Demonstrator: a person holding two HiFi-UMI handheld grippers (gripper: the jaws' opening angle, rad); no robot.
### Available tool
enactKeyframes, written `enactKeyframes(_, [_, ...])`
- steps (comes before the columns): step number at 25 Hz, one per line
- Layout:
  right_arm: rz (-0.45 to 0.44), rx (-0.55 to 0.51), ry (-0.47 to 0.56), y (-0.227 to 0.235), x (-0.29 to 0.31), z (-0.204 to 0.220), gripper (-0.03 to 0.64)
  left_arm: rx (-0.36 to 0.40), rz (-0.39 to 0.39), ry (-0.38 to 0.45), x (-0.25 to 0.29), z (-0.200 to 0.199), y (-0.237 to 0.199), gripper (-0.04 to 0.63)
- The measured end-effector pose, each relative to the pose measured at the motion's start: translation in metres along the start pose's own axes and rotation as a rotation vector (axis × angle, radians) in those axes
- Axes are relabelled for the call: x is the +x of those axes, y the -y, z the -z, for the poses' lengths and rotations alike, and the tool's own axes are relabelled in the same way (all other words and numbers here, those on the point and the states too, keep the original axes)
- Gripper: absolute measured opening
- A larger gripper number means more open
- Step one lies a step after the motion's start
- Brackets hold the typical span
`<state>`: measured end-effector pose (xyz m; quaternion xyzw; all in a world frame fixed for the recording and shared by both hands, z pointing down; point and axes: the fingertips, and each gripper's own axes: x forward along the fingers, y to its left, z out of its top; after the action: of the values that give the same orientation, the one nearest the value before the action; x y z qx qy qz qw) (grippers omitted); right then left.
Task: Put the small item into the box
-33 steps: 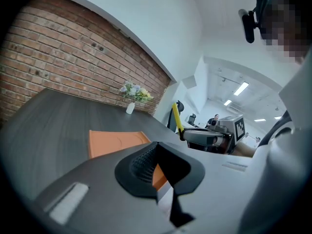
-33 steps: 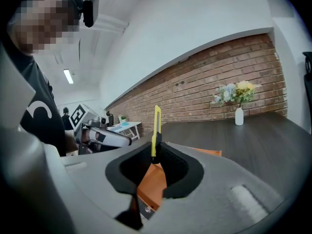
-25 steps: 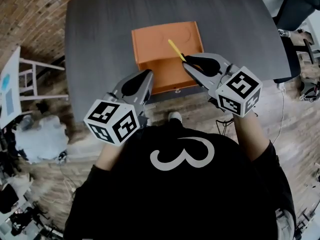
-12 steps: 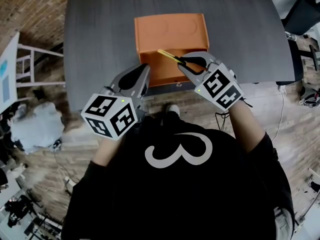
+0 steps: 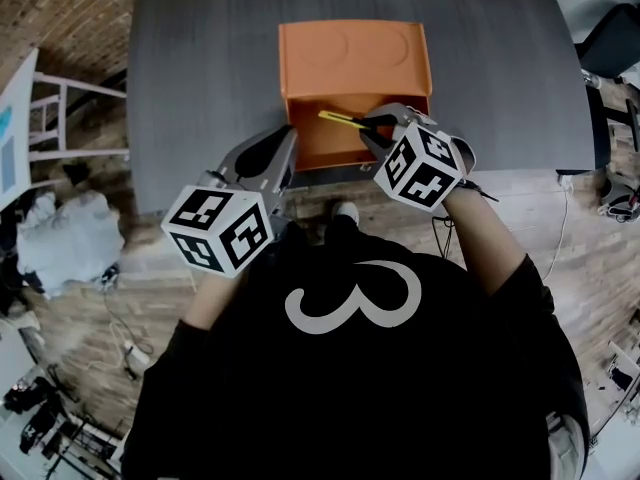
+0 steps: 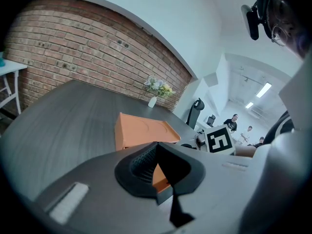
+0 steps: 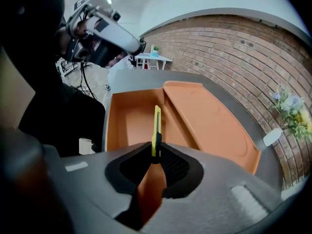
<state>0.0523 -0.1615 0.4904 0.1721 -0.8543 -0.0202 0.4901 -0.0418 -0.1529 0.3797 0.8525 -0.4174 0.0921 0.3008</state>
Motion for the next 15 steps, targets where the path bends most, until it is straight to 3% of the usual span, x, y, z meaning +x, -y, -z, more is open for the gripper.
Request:
enactKeyframes(7, [-0.012, -0.083, -0.151, 0.000, 0.019, 0.016, 0.058, -0.003, -0.005, -0.004, 0.002, -0.002, -0.006, 0.014])
enactKeyframes(15, [-0.031, -0.089, -0.178, 0.000, 0.022, 0.017, 0.061, -0.002, -0.006, -0.005, 0.001, -0.005, -0.013, 0.014])
